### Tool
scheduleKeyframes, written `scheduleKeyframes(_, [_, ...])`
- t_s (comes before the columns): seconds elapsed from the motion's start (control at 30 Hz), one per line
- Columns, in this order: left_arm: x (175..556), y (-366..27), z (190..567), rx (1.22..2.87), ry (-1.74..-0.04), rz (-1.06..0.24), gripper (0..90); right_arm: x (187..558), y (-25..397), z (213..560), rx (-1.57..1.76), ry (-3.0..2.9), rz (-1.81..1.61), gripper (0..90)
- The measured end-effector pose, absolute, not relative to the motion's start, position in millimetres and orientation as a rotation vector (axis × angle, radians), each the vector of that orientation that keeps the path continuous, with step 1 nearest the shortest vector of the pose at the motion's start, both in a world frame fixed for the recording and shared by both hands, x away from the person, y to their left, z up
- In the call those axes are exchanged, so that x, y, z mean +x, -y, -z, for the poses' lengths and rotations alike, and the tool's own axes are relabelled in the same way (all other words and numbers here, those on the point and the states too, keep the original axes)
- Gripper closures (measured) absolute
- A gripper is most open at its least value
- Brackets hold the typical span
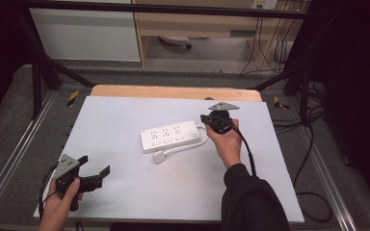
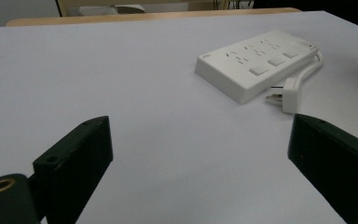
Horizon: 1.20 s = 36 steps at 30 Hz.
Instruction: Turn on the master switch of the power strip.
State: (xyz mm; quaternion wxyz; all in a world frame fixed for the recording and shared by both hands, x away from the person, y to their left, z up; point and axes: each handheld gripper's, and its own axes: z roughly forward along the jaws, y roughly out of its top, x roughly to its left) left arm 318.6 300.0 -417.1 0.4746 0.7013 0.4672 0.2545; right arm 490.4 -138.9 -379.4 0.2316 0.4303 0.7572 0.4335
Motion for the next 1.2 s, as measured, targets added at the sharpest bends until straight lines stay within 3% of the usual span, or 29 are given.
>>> scheduleKeyframes(1.2, [318.3,-301.3,416.7,1.715,-1.141,-0.622,6.2,500.9,117.2,411.0,1.234,-2.169,-1.083,90.0])
